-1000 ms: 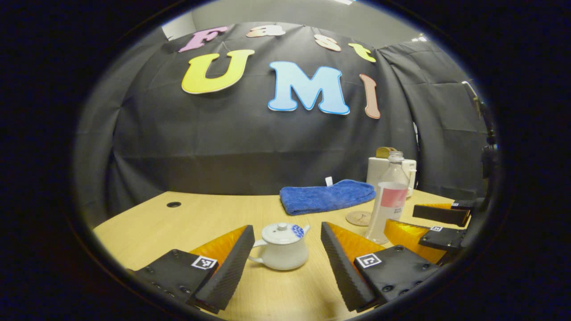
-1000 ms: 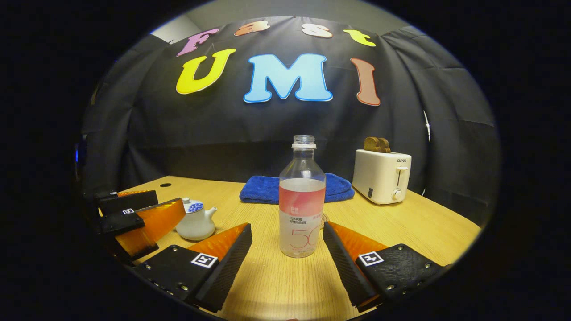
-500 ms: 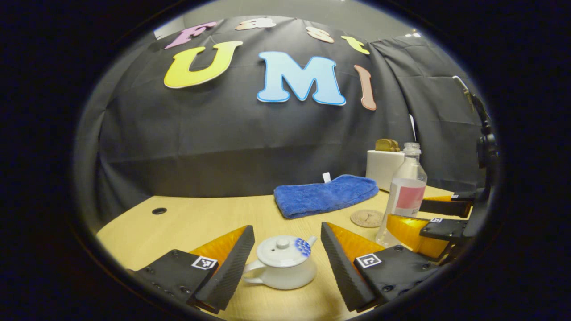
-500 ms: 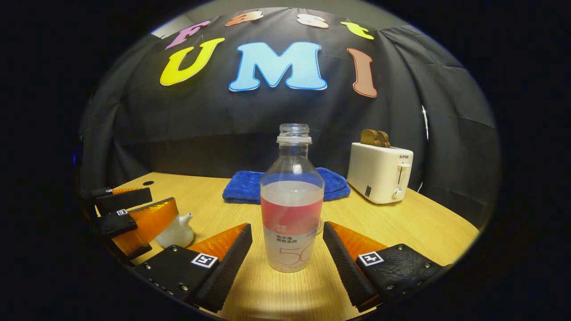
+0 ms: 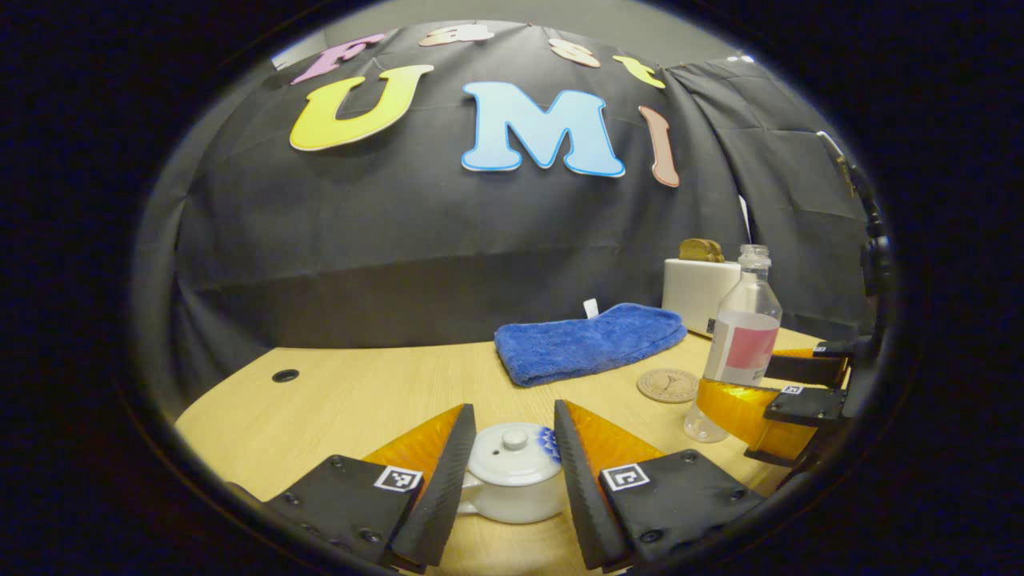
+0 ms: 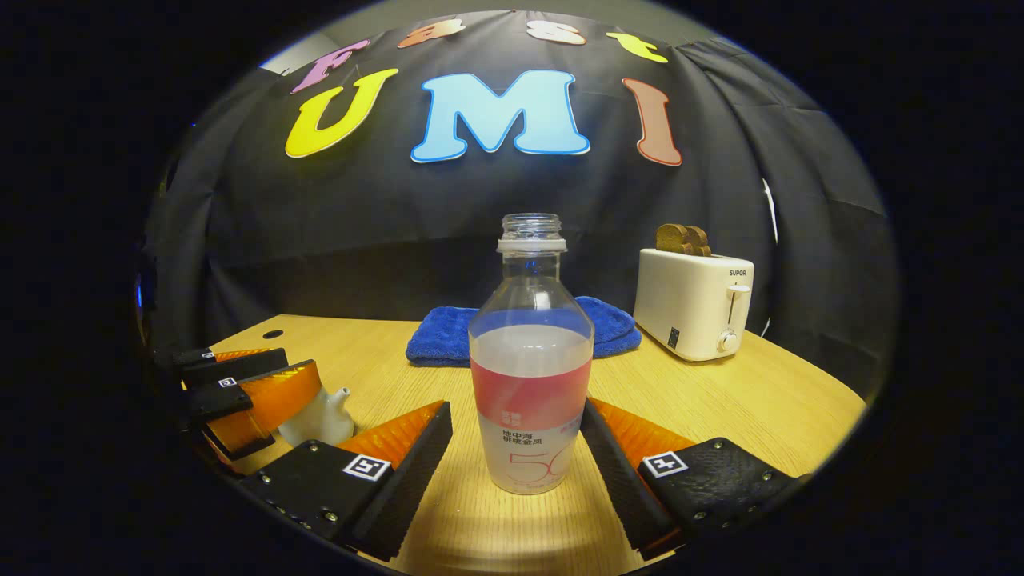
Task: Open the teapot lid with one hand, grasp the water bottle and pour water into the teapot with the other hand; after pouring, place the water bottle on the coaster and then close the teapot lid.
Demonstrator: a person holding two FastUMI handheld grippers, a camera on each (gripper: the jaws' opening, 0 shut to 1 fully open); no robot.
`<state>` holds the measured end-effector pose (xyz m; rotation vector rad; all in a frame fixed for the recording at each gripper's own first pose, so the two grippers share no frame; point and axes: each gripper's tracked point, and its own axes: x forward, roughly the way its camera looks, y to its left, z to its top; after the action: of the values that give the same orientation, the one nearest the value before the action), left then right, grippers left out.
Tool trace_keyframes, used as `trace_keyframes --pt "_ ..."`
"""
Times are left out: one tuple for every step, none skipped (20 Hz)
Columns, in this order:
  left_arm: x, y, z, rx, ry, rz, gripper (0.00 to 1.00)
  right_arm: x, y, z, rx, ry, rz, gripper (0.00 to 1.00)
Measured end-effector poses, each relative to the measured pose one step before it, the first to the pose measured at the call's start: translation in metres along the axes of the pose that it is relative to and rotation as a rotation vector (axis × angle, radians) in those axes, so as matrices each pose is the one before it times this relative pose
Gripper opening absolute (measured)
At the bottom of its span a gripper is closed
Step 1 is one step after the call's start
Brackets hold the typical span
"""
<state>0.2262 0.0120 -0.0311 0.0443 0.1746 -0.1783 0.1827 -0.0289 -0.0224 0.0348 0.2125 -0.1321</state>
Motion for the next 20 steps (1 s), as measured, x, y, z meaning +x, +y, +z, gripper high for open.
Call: trace_keyframes --pt "-0.00158 0.00118 0.00451 -0.00400 -0.00690 0.00202 0.46 0.00065 0.00040 -0.00017 0.00237 0.00493 0.00250 0.98" --pt "-0.00098 -0.00273 0.00062 -0.00544 -0.00145 0.00122 0.35 -0.00120 0.00003 -0.00022 0.00054 0.00130 0.00233 0.99" --pt "0.00016 0.00047 -0.00073 0.00493 0.00441 0.00193 0.35 -0.00005 0.00041 0.00130 0.00013 -0.00139 0.00053 0.99" --pt "0.00059 0.00031 -0.00027 0.00523 0.00223 0.00197 0.39 -0.00057 -0.00049 -0.00017 0.00162 -0.00071 0.00108 0.99" --pt "-0.00087 0.00014 0.00053 0.00149 0.00217 0.00224 0.38 -0.00005 -0.00024 0.00032 0.00392 0.00104 0.00191 0.99" --pt "-0.00055 -0.00144 -0.00212 0.00129 0.00316 -0.00676 0.38 0.00019 0.00038 -0.00089 0.00496 0.00288 0.00122 0.99" --pt "-0.00323 -0.00341 0.00117 -0.01753 -0.01490 -0.00607 0.38 0.00027 -0.00082 -0.00013 0.00474 0.00331 0.00073 0.99" --pt "0.00192 0.00094 -0.00028 0.00370 0.00842 0.00495 0.19 -0.00034 -0.00066 -0.00091 0.00347 0.00197 0.00086 0.99" --pt "-0.00015 0.00026 0.00076 0.01031 0.00235 0.00418 0.19 0.00034 -0.00120 -0.00012 0.00227 0.00269 -0.00218 0.99" --pt "0.00140 -0.00067 -0.00204 0.00543 0.00374 0.00159 0.18 0.00012 -0.00031 -0.00049 0.00270 0.00172 0.00005 0.99" --pt "0.00005 0.00072 0.00126 -0.00049 -0.00266 -0.00066 0.19 0.00011 0.00055 0.00023 0.00362 0.00227 0.00147 0.99" --pt "-0.00052 0.00013 0.00014 -0.00433 -0.01261 -0.00556 0.19 -0.00010 0.00096 -0.00081 0.00254 0.00184 0.00170 0.99" --pt "-0.00152 0.00100 0.00355 -0.01047 -0.00538 -0.00263 0.16 0.00017 -0.00014 0.00004 -0.00029 0.00087 0.00106 0.99" --pt "0.00144 -0.00081 -0.00219 -0.00823 -0.00326 -0.00542 0.13 -0.00001 0.00031 -0.00081 -0.00286 -0.00085 -0.00111 0.99" --pt "-0.00041 -0.00113 0.00036 -0.00571 -0.00824 -0.00364 0.12 0.00029 -0.00059 0.00050 -0.00373 -0.00021 -0.00159 0.99" --pt "-0.00140 0.00060 0.00090 -0.00622 -0.00489 -0.00302 0.12 0.00029 -0.00033 -0.00090 -0.00362 0.00026 -0.00323 0.99" --pt "-0.00044 0.00143 0.00213 -0.00981 -0.00887 0.00055 0.13 0.00044 -0.00047 -0.00077 -0.00313 0.00134 -0.00329 0.99" --pt "-0.00105 0.00139 0.00184 -0.00882 -0.01045 0.00052 0.13 0.00052 0.00005 -0.00156 -0.00005 0.00391 -0.00374 0.99" --pt "-0.00124 0.00167 0.00421 -0.00508 -0.01123 0.00045 0.13 0.00008 0.00051 -0.00005 0.00536 0.00181 0.00281 0.99" --pt "-0.00291 0.00023 0.00332 -0.00309 -0.01240 0.00252 0.13 0.00000 -0.00048 -0.00014 0.00605 0.00268 0.00108 0.99"
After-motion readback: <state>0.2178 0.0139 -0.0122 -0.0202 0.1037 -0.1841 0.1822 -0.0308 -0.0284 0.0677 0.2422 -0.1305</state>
